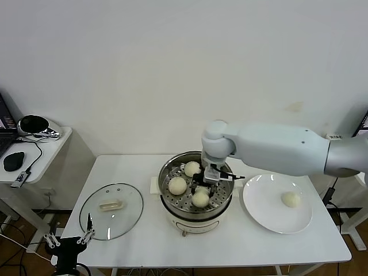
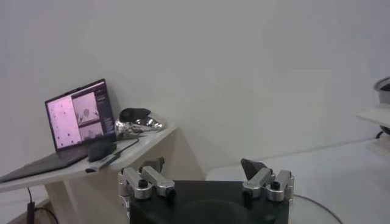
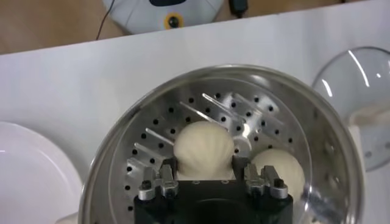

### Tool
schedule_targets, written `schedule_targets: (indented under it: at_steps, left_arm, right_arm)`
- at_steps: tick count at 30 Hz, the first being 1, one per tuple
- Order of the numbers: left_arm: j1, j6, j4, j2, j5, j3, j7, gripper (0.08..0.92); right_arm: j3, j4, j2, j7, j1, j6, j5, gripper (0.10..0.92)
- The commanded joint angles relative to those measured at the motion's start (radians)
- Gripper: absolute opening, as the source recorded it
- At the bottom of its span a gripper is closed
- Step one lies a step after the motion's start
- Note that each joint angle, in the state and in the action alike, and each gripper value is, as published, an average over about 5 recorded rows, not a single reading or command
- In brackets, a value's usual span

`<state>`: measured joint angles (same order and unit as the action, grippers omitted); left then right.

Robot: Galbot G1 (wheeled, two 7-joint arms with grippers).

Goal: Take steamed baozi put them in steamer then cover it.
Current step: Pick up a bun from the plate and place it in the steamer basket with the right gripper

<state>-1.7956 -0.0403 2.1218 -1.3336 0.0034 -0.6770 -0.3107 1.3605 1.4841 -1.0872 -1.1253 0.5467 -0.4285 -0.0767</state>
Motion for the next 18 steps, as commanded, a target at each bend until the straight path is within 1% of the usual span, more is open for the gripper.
schedule_targets:
  at_steps: [1,4,8,11,13,14,18]
  left_arm:
    - [0.0,-0.001,-0.002,0.0,0.0,-0.001,-0.001,0.823]
    - [0.001,0.0,-0.002,0.0,0.0,-0.001,-0.001,0.823]
    - [0.002,-0.001,0.0,0.001,0.001,0.0,0.0,0.823]
    - [0.001,-0.002,0.004,0.002,0.0,0.0,0.0,0.823]
    - [-0.001,-0.003,0.008,0.005,0.0,0.0,-0.001,0.823]
    - [-0.002,-0.003,0.01,0.008,0.0,0.001,-0.001,0.823]
    - [0.006,-0.003,0.013,0.02,-0.001,0.004,-0.001,0.823]
  right_arm:
    - [-0.001,-0.007,-0.008,0.011,-0.022,-0.029,-0.031,0.593]
    - [-0.007,-0.005,-0.008,0.018,-0.007,-0.033,-0.026,0.658]
    - [-0.038,-0.006,0.008,0.008,0.041,-0.029,0.001,0.769]
    - [-0.075,-0.011,0.05,-0.013,0.086,0.009,0.055,0.813]
    - [-0.091,-0.009,0.099,-0.028,0.118,0.083,0.108,0.82]
    - [-0.096,-0.004,0.128,-0.028,0.133,0.144,0.137,0.821]
    - [-0.099,0.041,0.26,0.009,0.178,0.452,0.186,0.823]
